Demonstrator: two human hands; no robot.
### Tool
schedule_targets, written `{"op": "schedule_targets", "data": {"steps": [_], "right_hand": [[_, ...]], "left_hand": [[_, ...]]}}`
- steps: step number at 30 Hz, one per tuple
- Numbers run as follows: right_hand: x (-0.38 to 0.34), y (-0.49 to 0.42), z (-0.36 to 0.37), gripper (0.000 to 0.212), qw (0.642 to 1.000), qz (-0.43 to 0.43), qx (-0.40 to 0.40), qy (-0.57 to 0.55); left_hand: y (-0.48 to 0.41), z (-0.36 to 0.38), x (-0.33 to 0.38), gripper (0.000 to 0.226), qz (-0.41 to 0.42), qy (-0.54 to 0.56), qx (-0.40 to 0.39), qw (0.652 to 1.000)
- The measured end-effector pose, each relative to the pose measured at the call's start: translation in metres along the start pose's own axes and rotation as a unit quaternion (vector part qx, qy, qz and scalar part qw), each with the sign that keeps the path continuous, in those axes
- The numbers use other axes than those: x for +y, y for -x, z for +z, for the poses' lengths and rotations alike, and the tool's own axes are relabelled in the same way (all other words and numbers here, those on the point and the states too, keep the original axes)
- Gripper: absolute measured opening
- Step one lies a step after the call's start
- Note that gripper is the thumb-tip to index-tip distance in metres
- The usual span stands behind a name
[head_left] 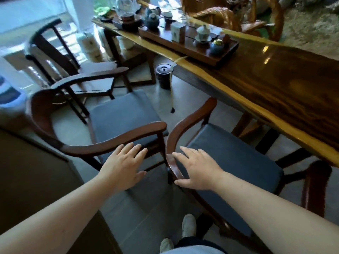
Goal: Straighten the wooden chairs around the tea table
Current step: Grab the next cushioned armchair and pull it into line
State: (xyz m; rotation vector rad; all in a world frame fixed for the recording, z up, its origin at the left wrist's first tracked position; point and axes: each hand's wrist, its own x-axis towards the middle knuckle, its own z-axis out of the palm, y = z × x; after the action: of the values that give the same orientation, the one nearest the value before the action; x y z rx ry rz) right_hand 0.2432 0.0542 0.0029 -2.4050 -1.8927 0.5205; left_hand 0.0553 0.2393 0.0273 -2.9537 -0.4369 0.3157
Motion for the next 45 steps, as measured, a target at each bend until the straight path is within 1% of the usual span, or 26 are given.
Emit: {"op": "schedule_targets", "data": {"steps": [2, 6, 8, 12, 14, 18, 24, 27, 30, 37, 42, 44, 45], "right_hand": [[0.000, -0.025, -0.005, 0.090, 1.000, -0.028, -0.005, 0.002], [-0.003, -0.063, -0.010, 0.090, 0.998, -0.069, -0.009, 0.008], [-0.008, -0.081, -0.011, 0.090, 0.996, -0.088, -0.016, 0.015], [-0.022, -0.110, -0.010, 0.091, 0.993, -0.109, -0.032, 0.032], [-0.032, -0.132, -0.008, 0.091, 0.992, -0.113, -0.036, 0.040], [-0.047, -0.169, -0.006, 0.091, 0.992, -0.108, -0.044, 0.050], [-0.082, -0.241, 0.000, 0.091, 0.992, -0.082, -0.070, 0.071], [-0.105, -0.275, 0.006, 0.090, 0.991, -0.079, -0.085, 0.072], [-0.127, -0.299, 0.019, 0.090, 0.989, -0.080, -0.101, 0.071], [-0.164, -0.342, 0.054, 0.091, 0.978, -0.116, -0.164, 0.061], [-0.170, -0.366, 0.067, 0.092, 0.969, -0.147, -0.192, 0.059], [-0.171, -0.373, 0.079, 0.085, 0.964, -0.154, -0.208, 0.065], [-0.171, -0.374, 0.084, 0.077, 0.964, -0.153, -0.208, 0.068]], "left_hand": [[0.003, 0.003, -0.014, 0.075, -0.035, 0.004, -0.008, 0.999], [0.011, 0.011, -0.035, 0.075, -0.072, 0.010, -0.037, 0.997], [0.016, 0.018, -0.045, 0.075, -0.089, 0.017, -0.037, 0.995], [0.021, 0.028, -0.066, 0.075, -0.110, 0.026, -0.046, 0.993], [0.021, 0.034, -0.088, 0.076, -0.117, 0.028, -0.056, 0.991], [0.013, 0.046, -0.126, 0.075, -0.110, 0.026, -0.064, 0.991], [-0.004, 0.074, -0.206, 0.075, -0.098, 0.047, -0.049, 0.993], [-0.006, 0.090, -0.245, 0.075, -0.097, 0.068, -0.056, 0.991], [-0.002, 0.110, -0.275, 0.076, -0.096, 0.090, -0.079, 0.988], [0.010, 0.143, -0.308, 0.085, -0.075, 0.088, -0.130, 0.985], [0.010, 0.149, -0.321, 0.089, -0.025, 0.025, -0.195, 0.980], [0.011, 0.154, -0.330, 0.082, -0.023, 0.002, -0.221, 0.975], [0.011, 0.156, -0.332, 0.072, -0.025, -0.010, -0.225, 0.974]]}}
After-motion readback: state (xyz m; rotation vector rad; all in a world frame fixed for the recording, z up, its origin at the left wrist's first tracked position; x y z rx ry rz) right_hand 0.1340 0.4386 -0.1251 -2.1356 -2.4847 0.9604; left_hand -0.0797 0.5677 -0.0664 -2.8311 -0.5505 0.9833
